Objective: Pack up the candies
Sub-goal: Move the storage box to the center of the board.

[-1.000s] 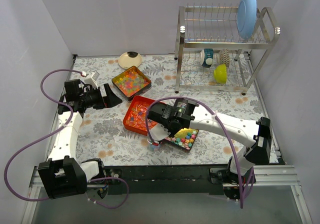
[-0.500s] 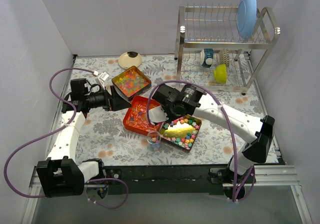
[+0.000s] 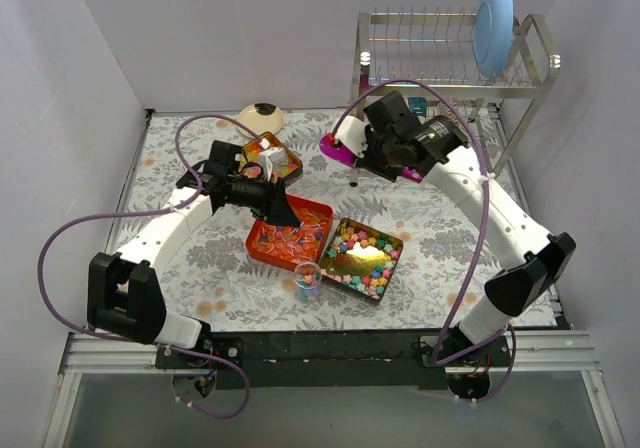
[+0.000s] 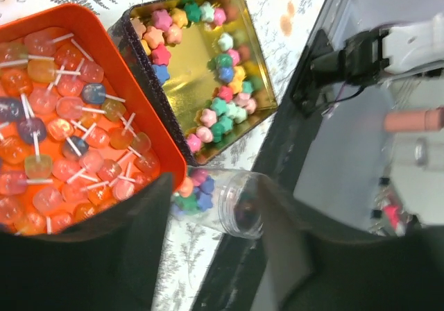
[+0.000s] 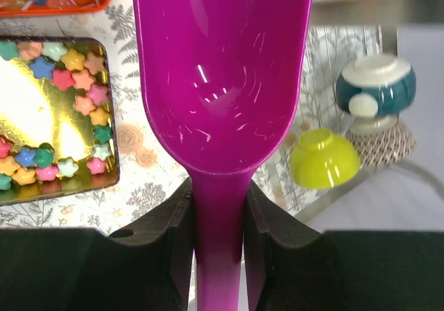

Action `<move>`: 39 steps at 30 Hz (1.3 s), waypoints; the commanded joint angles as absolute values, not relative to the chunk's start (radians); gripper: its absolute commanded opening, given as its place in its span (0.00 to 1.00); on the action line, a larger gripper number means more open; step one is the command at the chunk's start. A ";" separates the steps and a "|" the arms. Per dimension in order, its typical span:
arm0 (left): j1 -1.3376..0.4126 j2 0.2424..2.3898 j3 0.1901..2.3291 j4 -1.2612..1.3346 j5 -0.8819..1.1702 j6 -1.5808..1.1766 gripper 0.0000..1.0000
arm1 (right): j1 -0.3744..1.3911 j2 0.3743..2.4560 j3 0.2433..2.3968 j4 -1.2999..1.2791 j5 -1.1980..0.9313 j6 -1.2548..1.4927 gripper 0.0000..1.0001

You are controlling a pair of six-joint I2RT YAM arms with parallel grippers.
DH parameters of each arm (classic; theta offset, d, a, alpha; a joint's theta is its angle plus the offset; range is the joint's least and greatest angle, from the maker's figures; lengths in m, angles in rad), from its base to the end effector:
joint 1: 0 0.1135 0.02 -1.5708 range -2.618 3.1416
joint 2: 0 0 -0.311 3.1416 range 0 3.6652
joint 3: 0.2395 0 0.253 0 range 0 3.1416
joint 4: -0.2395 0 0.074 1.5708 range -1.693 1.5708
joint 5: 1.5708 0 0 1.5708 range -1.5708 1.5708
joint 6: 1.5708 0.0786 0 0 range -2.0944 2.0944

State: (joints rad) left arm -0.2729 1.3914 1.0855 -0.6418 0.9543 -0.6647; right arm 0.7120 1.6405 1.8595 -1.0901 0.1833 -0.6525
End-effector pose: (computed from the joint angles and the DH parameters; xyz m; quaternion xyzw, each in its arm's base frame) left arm 0.2588 -0.1390 0.3057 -0.0265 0.8568 -0.5130 0.0454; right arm 0.2864 0.2282 0.4200 -0.5655 0.7459 -0.0758 0.3437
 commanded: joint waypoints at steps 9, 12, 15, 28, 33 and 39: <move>-0.665 1.669 1.291 -0.640 0.695 -0.465 0.00 | 0.413 1.347 1.686 -1.036 0.141 -0.525 0.01; -0.741 1.735 1.369 -0.626 0.614 -0.486 0.00 | 0.345 1.250 1.605 -0.971 0.130 -0.491 0.01; -0.819 1.821 1.429 -0.620 0.514 -0.525 0.00 | 0.279 1.174 1.522 -0.937 0.129 -0.459 0.01; -1.041 2.123 1.699 -0.598 0.256 -0.572 0.00 | 0.141 0.948 1.350 -0.854 0.166 -0.393 0.01; -1.077 2.246 1.891 -0.588 0.216 -0.575 0.00 | 0.129 0.908 1.307 -0.854 0.172 -0.388 0.01; -1.094 2.404 2.091 -0.554 0.158 -0.560 0.00 | 0.110 0.859 1.266 -0.864 0.178 -0.388 0.01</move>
